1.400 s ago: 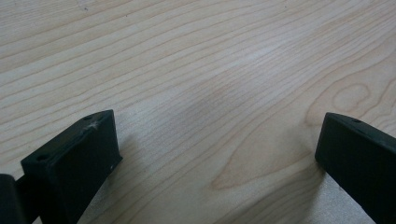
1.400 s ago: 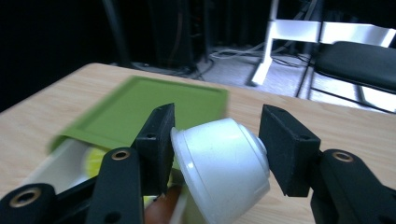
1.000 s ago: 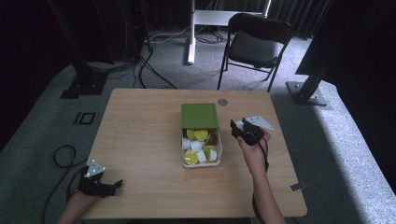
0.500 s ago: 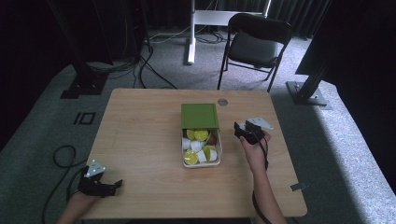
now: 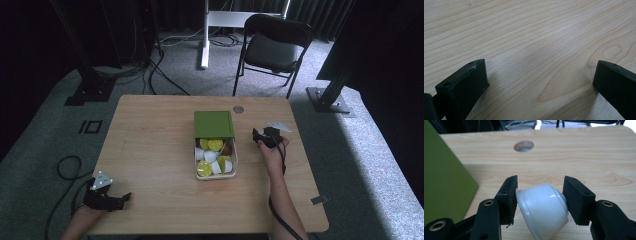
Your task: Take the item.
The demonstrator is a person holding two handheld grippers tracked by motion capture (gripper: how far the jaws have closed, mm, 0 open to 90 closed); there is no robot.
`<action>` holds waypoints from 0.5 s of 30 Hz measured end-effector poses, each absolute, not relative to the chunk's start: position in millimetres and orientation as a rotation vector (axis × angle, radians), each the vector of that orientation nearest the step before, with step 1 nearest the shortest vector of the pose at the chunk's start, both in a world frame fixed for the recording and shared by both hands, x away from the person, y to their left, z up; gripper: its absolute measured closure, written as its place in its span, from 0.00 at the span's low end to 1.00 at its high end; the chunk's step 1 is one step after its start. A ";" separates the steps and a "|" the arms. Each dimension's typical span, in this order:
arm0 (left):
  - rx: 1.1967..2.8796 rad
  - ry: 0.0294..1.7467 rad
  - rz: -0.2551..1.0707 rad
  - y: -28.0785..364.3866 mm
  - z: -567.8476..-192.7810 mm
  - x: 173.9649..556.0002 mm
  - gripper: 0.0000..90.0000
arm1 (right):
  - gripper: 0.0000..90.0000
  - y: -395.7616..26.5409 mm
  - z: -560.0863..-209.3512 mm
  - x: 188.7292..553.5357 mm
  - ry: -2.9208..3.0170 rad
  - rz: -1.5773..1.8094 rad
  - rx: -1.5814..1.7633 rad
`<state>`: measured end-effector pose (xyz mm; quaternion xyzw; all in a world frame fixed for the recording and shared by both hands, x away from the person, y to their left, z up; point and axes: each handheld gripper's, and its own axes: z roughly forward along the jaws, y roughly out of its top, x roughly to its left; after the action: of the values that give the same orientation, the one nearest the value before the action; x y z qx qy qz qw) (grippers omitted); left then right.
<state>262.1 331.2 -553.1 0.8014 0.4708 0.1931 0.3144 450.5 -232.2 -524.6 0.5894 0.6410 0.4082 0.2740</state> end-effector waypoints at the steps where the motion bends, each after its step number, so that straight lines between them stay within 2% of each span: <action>1: 2.112 1.241 0.509 331.2 -553.1 262.1 0.01 | 0.52 -233.0 -526.0 452.3 1.725 1.099 1.589; 15: 2.112 1.241 0.509 331.2 -553.1 262.1 0.01 | 0.52 -239.1 -545.3 460.9 1.725 1.081 1.664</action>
<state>262.1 331.2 -553.1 0.8013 0.4709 0.1932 0.3145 460.9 -239.1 -545.3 0.6123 0.6347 0.3977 0.2531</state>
